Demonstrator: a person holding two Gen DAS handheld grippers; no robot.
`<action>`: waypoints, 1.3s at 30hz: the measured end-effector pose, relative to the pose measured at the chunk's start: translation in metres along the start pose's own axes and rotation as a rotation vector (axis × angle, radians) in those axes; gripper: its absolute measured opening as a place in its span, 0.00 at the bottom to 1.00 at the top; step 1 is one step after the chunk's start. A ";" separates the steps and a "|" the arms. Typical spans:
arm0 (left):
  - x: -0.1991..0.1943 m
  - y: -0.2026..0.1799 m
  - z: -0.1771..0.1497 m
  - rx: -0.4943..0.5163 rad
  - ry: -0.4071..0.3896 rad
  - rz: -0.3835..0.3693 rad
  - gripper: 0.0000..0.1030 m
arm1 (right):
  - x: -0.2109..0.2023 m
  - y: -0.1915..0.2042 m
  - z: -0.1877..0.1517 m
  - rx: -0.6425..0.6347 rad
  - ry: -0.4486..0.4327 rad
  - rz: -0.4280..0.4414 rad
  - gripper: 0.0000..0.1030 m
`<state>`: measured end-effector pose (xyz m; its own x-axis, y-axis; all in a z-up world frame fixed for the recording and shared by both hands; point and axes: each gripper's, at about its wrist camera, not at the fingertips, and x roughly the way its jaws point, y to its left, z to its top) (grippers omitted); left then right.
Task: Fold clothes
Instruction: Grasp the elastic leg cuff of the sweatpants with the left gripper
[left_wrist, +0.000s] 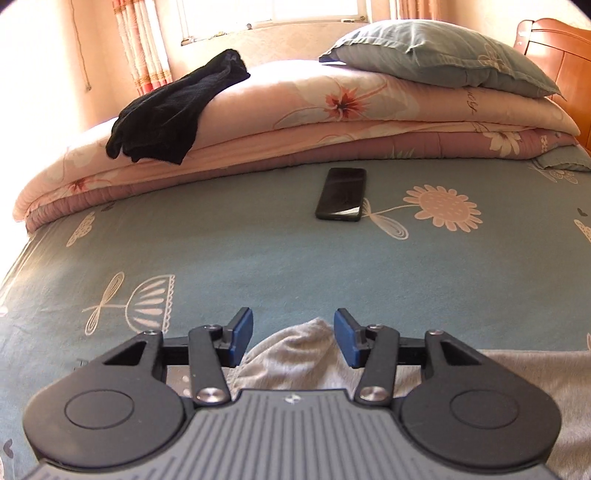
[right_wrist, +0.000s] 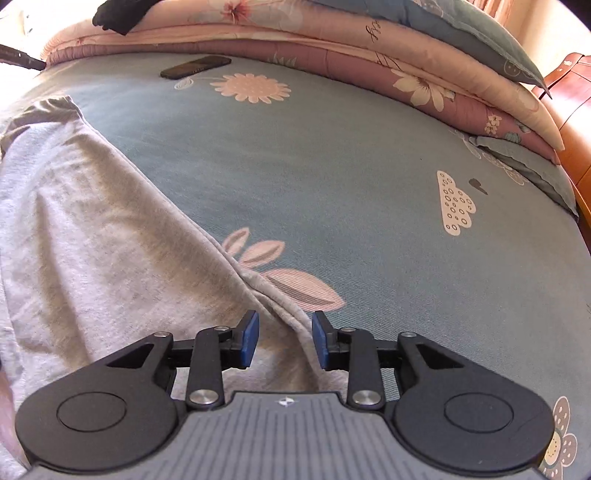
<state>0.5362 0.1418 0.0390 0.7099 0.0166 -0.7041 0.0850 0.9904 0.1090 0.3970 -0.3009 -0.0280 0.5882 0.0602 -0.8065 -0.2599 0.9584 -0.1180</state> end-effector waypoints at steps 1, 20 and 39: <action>0.000 0.010 -0.010 -0.043 0.015 0.011 0.49 | -0.005 0.005 0.001 -0.003 -0.014 0.012 0.35; 0.041 0.005 -0.057 -0.241 0.061 -0.088 0.09 | -0.005 0.098 0.023 -0.098 -0.031 0.191 0.35; -0.021 -0.154 -0.089 0.591 -0.050 -0.309 0.19 | -0.006 0.101 0.012 -0.074 -0.012 0.221 0.35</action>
<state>0.4457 0.0016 -0.0258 0.6216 -0.2763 -0.7329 0.6485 0.7063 0.2838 0.3765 -0.2007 -0.0285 0.5196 0.2702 -0.8105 -0.4390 0.8983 0.0180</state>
